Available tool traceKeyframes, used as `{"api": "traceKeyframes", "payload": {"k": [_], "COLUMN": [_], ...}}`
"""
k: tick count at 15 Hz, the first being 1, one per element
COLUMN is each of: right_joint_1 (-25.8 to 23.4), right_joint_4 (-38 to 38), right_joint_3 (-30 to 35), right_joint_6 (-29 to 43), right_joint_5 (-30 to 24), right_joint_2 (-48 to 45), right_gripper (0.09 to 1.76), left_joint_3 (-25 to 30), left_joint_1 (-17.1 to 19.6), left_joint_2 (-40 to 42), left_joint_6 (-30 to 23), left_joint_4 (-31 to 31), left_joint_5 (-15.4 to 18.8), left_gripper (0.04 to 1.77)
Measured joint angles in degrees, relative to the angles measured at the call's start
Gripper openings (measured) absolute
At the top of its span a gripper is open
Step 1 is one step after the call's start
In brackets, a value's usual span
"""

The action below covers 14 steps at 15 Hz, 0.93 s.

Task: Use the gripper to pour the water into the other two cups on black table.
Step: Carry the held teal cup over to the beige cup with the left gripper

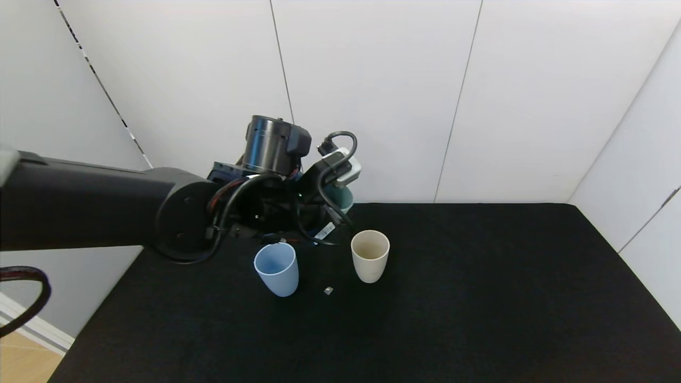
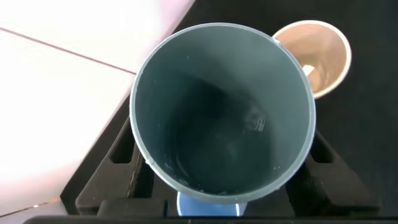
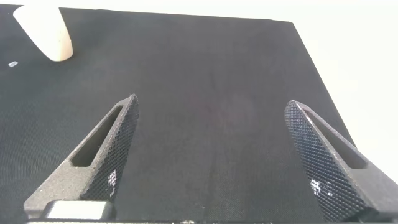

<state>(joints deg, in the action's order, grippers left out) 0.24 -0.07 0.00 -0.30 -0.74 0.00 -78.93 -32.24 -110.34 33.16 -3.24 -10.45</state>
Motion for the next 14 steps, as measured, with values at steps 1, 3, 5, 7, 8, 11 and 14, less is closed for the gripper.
{"api": "traceKeyframes", "payload": {"k": [1, 3, 5, 7, 8, 11, 14], "right_joint_1": [0.0, 0.0, -0.02, -0.02, -0.02, -0.02, -0.02], "right_joint_4": [0.0, 0.0, 0.0, -0.02, 0.0, 0.0, 0.0], "right_joint_3": [0.0, 0.0, 0.0, 0.0, 0.0, 0.0, 0.0], "right_joint_6": [0.0, -0.02, -0.05, -0.02, -0.02, 0.0, -0.02], "right_joint_5": [-0.02, 0.0, 0.0, -0.02, 0.0, 0.0, 0.0], "right_joint_2": [0.0, 0.0, 0.0, 0.0, 0.0, 0.0, 0.0], "right_gripper": [1.71, 1.71, 1.71, 1.71, 1.71, 1.71, 1.71], "left_joint_3": [-1.11, -3.1, -4.47, -5.27, -5.83, -8.19, -11.14], "left_joint_1": [-0.3, -0.48, -0.46, -0.52, -0.55, -0.61, -0.74], "left_joint_2": [-1.68, -4.57, -6.92, -8.55, -9.25, -10.93, -11.74], "left_joint_6": [0.35, 1.67, 4.33, 8.48, 10.64, 13.97, 16.62], "left_joint_4": [0.07, 0.16, 0.2, 0.24, 0.22, 1.35, 5.45], "left_joint_5": [-1.05, -2.86, -4.79, -5.75, -6.86, -8.87, -9.29], "left_gripper": [1.16, 1.16, 1.16, 1.16, 1.16, 1.16, 1.16]}}
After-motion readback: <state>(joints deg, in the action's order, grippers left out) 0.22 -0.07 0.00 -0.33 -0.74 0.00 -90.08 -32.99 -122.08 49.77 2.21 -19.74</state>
